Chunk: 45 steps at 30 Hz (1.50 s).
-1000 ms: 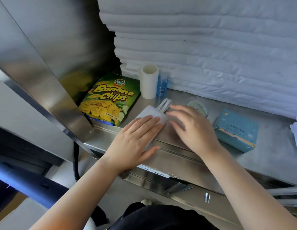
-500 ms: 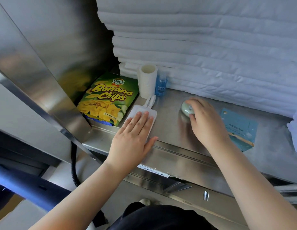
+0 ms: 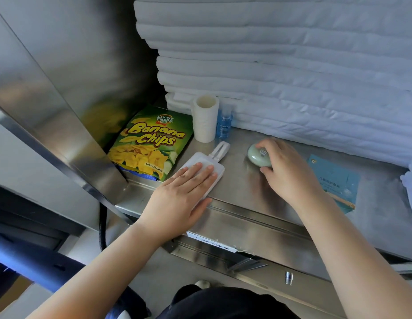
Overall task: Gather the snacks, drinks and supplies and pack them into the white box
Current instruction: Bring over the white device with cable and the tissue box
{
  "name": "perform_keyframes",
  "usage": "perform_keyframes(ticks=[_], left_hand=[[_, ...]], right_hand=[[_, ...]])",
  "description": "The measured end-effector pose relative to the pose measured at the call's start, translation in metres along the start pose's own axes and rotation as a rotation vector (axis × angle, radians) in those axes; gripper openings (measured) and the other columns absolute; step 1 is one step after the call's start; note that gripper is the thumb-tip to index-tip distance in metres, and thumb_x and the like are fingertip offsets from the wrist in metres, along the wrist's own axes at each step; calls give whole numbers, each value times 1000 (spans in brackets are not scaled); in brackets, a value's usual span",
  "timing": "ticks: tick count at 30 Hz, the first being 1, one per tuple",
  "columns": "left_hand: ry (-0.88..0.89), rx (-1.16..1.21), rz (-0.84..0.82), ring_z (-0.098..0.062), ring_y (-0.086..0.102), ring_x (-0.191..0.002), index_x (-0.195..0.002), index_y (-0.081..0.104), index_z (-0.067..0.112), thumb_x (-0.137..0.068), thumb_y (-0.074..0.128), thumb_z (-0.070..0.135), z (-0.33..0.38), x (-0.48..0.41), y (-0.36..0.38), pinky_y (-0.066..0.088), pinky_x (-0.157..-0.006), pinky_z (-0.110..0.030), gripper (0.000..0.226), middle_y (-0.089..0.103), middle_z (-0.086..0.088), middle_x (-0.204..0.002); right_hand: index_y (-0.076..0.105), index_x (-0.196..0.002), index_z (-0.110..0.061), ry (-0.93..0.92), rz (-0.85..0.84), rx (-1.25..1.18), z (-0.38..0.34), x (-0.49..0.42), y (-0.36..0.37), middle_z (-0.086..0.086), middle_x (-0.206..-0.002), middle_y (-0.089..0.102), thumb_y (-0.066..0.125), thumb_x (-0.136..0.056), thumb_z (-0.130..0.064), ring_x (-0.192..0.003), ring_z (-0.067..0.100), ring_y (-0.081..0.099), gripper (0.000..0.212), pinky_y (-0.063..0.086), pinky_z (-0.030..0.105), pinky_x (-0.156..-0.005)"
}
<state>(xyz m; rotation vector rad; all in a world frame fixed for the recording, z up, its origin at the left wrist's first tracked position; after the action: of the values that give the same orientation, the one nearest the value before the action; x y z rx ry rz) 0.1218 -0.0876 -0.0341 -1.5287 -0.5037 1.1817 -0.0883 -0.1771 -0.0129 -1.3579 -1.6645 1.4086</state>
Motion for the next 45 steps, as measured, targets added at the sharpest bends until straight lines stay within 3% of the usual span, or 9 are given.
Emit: perform_keyframes(ticks=[7, 12, 16, 22, 25, 30, 37, 41, 45], left_hand=[[210, 117, -171, -26, 39, -132, -136, 48, 11, -92, 57, 19, 7, -39, 12, 34, -108, -45, 46, 46, -6, -141], [257, 234, -306, -14, 16, -141, -143, 34, 18, -96, 46, 11, 8, -72, 27, 2, -114, -20, 49, 27, 5, -150], [279, 305, -341, -3, 5, -136, -143, 30, 22, -90, 42, -7, 11, -98, 40, -8, -108, -7, 62, 18, 12, -147], [295, 384, -317, -5, 13, -135, -139, 40, 16, -78, 37, -22, 19, -125, 54, 0, -108, -7, 72, 34, 1, -147], [292, 382, -236, -11, 23, -135, -135, 47, 14, -76, 38, -24, 18, -134, 61, 12, -112, -18, 72, 40, -2, -144], [269, 331, -137, -22, 38, -133, -133, 51, 14, -78, 45, -23, 15, -140, 72, 24, -110, -30, 67, 47, -4, -139], [271, 247, -101, -32, 38, -133, -133, 51, 6, -86, 52, -9, 20, -129, 62, 25, -111, -40, 49, 43, -13, -142], [73, 187, 28, -32, 42, -131, -127, 57, 5, -86, 60, 4, 2, -99, 47, 35, -107, -45, 40, 47, -12, -139], [-92, 188, -22, -30, 39, -133, -133, 51, 5, -90, 58, 12, -13, -80, 43, 37, -106, -42, 44, 47, -10, -140]], right_hand=[[48, -114, -16, 115, -78, 72, 24, 4, -14, 1, -119, 50, 65, -78, -4, -109, 26, 45, 42, 41, 35, -73], [46, -107, -12, 210, -90, 107, 47, 16, -27, 6, -112, 47, 59, -76, 3, -106, 27, 44, 37, 42, 38, -74], [47, -106, -13, 270, -67, 97, 64, 31, -34, 3, -113, 49, 60, -76, 2, -107, 24, 43, 36, 32, 33, -68], [49, -108, -15, 330, -43, 81, 80, 49, -42, 0, -112, 49, 60, -75, 3, -105, 22, 45, 39, 36, 33, -70], [49, -108, -14, 315, -31, 78, 81, 52, -43, -1, -112, 49, 58, -75, 4, -105, 22, 46, 39, 38, 33, -71], [49, -113, -16, 291, -33, 60, 79, 50, -37, -2, -117, 48, 58, -74, 4, -110, 21, 44, 44, 40, 35, -74], [50, -112, -17, 244, 9, -9, 75, 47, -38, -3, -118, 51, 62, -73, 3, -109, 22, 46, 45, 45, 38, -77], [52, -108, -18, 92, 163, -74, 54, 27, -46, -4, -114, 54, 68, -70, 1, -105, 18, 49, 45, 43, 32, -73], [52, -114, -15, -75, 163, -132, 19, -19, -28, -1, -123, 53, 65, -72, 4, -113, 21, 49, 48, 48, 41, -82]])
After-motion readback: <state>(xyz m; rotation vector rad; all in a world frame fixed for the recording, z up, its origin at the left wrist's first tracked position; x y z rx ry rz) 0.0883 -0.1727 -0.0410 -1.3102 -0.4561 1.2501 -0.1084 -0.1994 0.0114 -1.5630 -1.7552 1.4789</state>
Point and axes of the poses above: each hand's wrist, its own x-axis away from the middle knuckle, its own y-axis out of the palm, z = x × y, the point moved 3 cm from there along -x, towards the middle knuckle
